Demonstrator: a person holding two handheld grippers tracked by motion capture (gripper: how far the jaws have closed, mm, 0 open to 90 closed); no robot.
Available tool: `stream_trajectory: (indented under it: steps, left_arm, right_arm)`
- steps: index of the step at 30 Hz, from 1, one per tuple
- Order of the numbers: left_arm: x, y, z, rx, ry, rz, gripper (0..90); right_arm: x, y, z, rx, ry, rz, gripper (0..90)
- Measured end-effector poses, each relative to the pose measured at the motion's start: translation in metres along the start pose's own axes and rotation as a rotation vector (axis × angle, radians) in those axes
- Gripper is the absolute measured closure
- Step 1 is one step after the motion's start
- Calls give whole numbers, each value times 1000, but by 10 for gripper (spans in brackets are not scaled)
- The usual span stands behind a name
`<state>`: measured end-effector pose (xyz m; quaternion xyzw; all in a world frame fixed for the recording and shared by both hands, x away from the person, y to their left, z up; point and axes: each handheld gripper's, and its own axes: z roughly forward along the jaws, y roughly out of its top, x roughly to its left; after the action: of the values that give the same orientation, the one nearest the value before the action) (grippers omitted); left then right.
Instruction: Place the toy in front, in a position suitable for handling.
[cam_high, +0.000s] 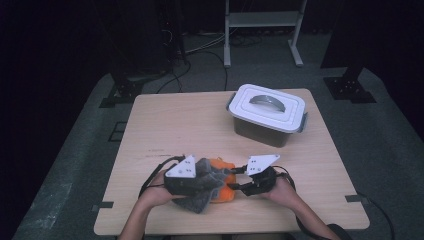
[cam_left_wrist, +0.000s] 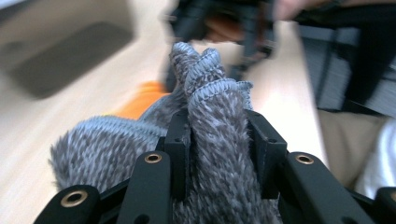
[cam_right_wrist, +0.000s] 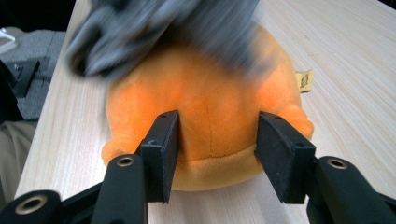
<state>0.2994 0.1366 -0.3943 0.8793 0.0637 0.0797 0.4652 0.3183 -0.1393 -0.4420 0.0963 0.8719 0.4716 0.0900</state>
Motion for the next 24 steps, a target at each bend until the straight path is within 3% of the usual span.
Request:
stream_trajectory:
  steps: [3, 4, 6, 7, 8, 10, 11, 14, 17, 20, 24]
  left_arm:
    - [9, -9, -13, 18, 68, -40, 648]
    - [12, -12, -14, 18, 63, -58, 648]
    - [13, -20, -13, 12, 34, -89, 649]
    - [12, -23, -10, 16, 24, -92, 649]
    - [10, -24, -7, 9, -17, -93, 650]
    - [8, -22, -4, 7, -40, -86, 649]
    - [8, -22, -4, 7, -40, -86, 649]
    - [5, -22, 0, -6, -97, -86, 645]
    - [6, -22, 0, -8, -105, -97, 641]
    - [8, -19, -7, -37, -80, -85, 642]
    - [13, -16, -20, -73, -6, -109, 648]
  right_arm:
    - [-1, -1, 0, 5, 4, 3, 478]
    - [-1, -1, 0, 5, 4, 3, 478]
    - [-3, 1, -3, -1, 17, 14, 453]
    - [-4, 3, -5, -5, 20, 24, 430]
    - [-4, 6, -6, -33, 22, 27, 397]
    - [-3, 7, -4, -27, 14, 17, 378]
    - [-3, 7, -4, -27, 14, 17, 378]
    - [-1, 6, 1, -14, 11, 12, 378]
    - [0, 3, 3, -18, 19, 25, 406]
    - [2, 0, 5, -12, 9, 32, 480]
    - [6, 1, 4, 1, 14, -22, 572]
